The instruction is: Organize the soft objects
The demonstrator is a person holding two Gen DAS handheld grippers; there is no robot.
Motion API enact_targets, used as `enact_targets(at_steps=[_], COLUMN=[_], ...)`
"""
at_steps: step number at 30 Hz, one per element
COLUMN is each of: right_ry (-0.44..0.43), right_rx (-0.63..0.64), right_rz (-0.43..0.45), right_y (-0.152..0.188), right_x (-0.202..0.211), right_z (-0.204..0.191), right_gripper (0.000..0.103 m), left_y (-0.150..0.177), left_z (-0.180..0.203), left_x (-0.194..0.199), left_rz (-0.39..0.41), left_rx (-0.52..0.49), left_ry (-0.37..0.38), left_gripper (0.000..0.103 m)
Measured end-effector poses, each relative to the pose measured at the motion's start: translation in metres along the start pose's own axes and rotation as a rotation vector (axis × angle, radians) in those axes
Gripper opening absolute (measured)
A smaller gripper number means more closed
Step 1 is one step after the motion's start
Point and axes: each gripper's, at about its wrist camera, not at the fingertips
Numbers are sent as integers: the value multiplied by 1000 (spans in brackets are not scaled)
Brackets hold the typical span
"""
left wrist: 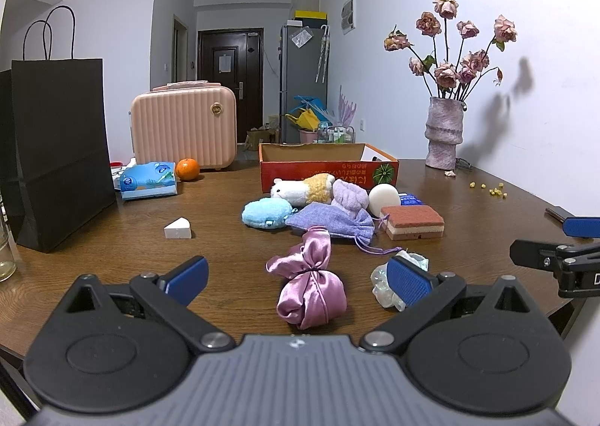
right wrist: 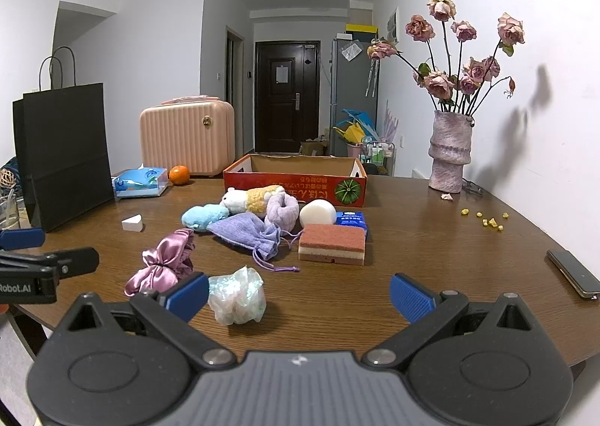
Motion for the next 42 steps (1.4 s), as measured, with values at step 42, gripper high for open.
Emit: enact_targets(at_steps=[42], right_ry=[2], right_rx=[9], right_rz=[9], right_y=[-1], right_x=[4], right_z=[-1], right_gripper=[103], left_y=[1], left_z=[0], left_x=[-1], left_rz=[4], left_rx=[2], left_ry=[5], left_gripper=[103])
Point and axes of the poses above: each gripper's, at about its wrist camera, not at the fingertips, and x roughly against the way its jaws point, z to its right, y to its underside, and after that the axes turned 8 degrees about z, right-handed
